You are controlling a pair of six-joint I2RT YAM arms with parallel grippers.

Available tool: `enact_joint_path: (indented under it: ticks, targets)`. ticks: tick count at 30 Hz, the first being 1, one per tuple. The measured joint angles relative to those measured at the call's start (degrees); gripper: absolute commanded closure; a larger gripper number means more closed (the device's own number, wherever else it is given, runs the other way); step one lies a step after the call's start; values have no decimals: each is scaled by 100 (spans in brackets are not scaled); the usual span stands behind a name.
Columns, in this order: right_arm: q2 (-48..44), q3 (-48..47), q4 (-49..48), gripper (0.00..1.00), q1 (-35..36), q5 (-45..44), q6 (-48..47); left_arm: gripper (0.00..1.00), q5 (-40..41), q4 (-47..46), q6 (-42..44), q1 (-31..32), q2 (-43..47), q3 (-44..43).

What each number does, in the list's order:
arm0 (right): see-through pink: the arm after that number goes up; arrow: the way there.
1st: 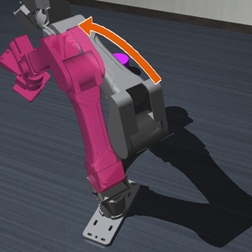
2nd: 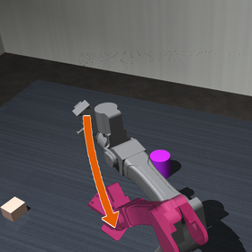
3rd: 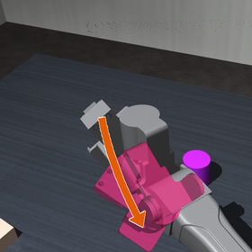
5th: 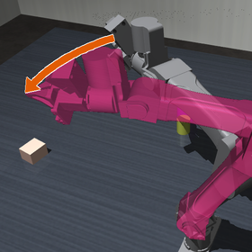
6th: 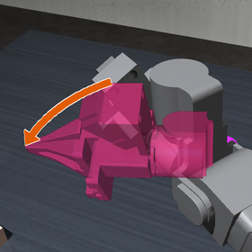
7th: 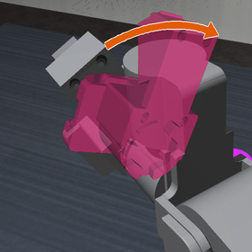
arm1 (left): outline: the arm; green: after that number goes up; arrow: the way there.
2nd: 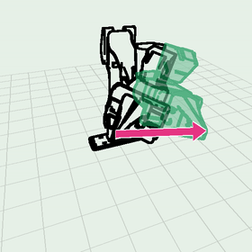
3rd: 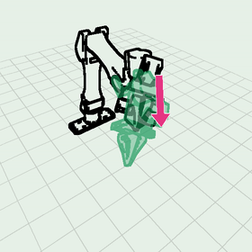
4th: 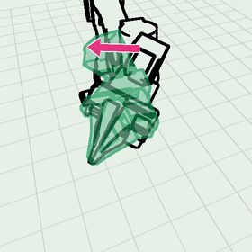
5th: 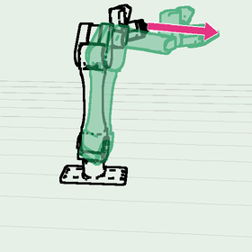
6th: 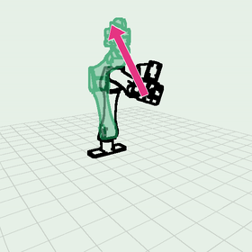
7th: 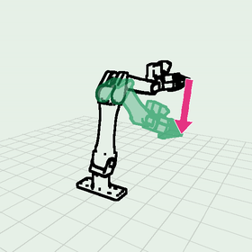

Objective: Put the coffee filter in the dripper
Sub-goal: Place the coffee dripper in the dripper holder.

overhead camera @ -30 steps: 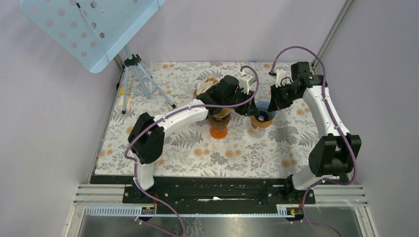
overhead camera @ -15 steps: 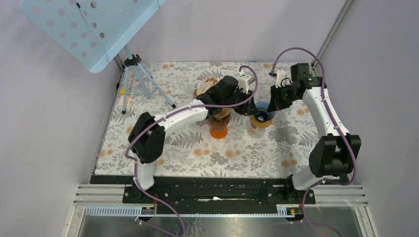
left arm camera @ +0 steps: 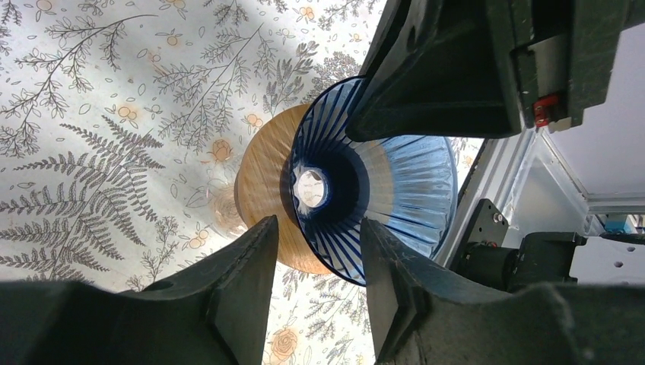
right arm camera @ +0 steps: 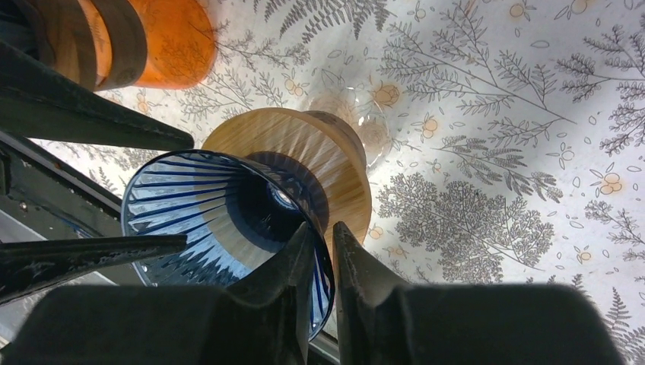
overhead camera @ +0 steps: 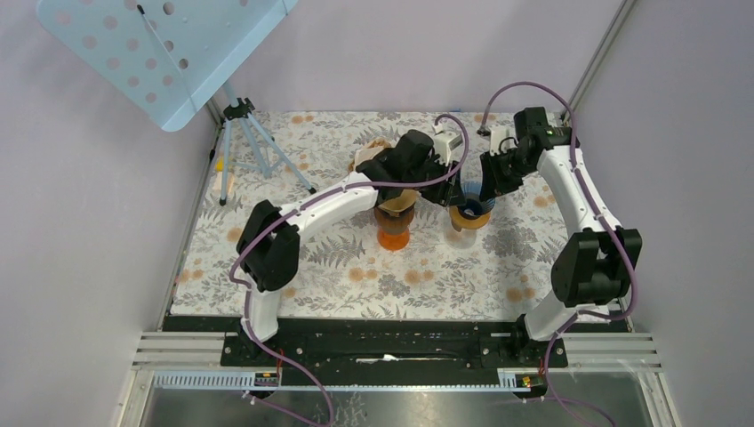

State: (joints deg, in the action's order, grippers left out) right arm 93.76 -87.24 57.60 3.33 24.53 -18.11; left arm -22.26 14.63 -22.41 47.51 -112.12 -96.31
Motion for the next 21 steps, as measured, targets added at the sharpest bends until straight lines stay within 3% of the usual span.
enact_joint_path:
  ticks: [13,21]
  targets:
    - [199,-317,243,64,63,-466,-13,42,13,682,131,-114,-129,-538]
    - [201,-741,343,48,37,-710,-33,32,4,986,251,-164,-129,-767]
